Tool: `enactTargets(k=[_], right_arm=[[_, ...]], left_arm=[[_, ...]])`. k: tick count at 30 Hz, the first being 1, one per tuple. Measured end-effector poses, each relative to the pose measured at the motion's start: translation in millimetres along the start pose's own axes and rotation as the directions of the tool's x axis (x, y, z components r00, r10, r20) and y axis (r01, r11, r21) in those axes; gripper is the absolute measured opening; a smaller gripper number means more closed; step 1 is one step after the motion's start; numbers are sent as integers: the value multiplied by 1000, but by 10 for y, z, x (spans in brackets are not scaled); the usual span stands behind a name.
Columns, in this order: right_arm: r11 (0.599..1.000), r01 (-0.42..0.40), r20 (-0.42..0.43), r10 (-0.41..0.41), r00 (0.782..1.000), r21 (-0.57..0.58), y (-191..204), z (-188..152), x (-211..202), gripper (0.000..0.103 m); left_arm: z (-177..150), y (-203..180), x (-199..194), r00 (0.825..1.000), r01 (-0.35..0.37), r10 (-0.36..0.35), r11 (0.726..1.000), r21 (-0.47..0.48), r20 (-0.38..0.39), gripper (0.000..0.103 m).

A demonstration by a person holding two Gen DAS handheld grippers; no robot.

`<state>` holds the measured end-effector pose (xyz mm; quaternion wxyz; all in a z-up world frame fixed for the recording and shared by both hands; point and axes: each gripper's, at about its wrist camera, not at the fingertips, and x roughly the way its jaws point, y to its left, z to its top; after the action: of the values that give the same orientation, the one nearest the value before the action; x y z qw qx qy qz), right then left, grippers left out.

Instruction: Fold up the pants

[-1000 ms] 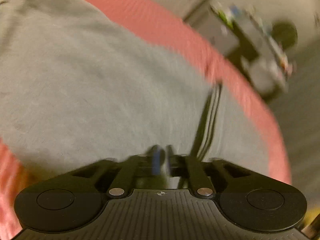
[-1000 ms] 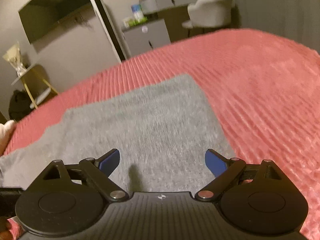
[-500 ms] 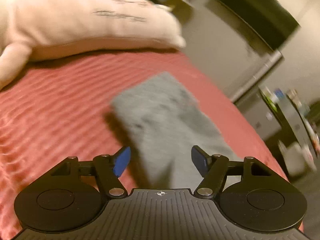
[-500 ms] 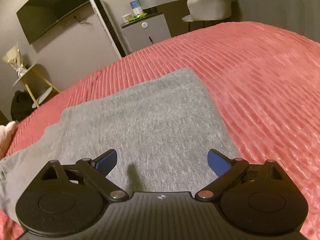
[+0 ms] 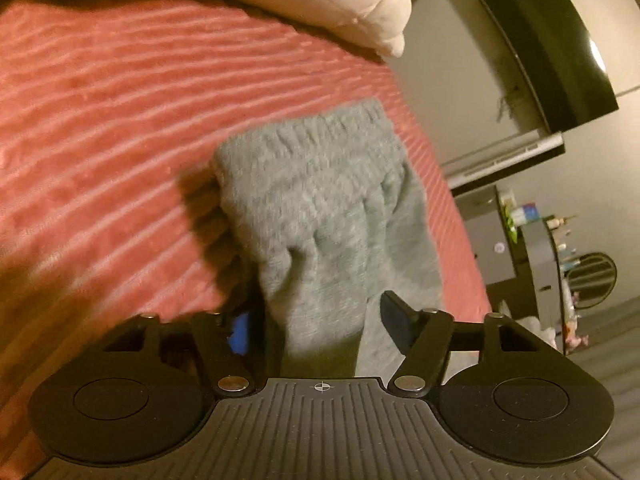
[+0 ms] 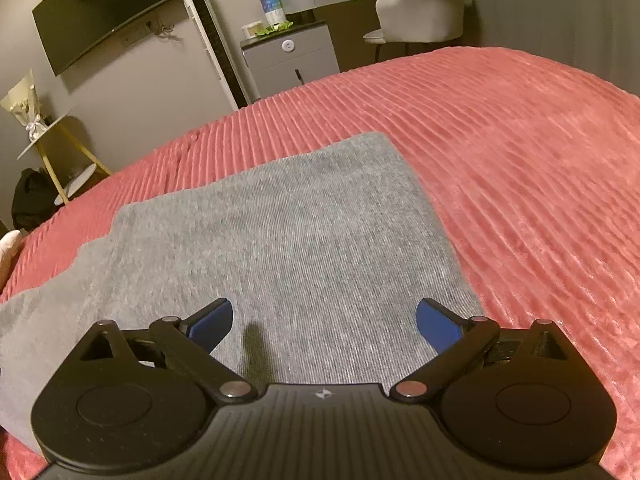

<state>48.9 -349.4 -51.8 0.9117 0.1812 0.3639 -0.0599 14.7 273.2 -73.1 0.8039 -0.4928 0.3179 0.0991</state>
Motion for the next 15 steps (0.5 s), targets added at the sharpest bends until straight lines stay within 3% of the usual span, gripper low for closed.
enactTargets(k=[1,2,4,8,13,15], right_arm=[[1000,3,-1,-3,1000,-3,5,-1,5,99],[1000,5,-1,-5,1000,-5,6,-4,6,99],[1000,5,0,-5,1000,-7,5,-6,2,99],[1000,-11,6,10,1000,16,-36,-4,-21,99],[1000,-15,8,15,1000,24,-47,0,-28,99],[1000,-13,10,13,1000,21,-42,-2,-29,99]], left_arm=[[20,-19,-4,1000,-30,29,999,17,11,30],[35,-11,-18,999,-33,33,999,27,11,20],[22,-38,-92,999,-18,16,999,44,28,16],[-70,-426,-249,992,-83,59,971,225,109,14],[-215,-1032,-446,982,-68,-16,899,433,186,14],[-338,-1277,-529,979,-51,-59,855,516,194,14]])
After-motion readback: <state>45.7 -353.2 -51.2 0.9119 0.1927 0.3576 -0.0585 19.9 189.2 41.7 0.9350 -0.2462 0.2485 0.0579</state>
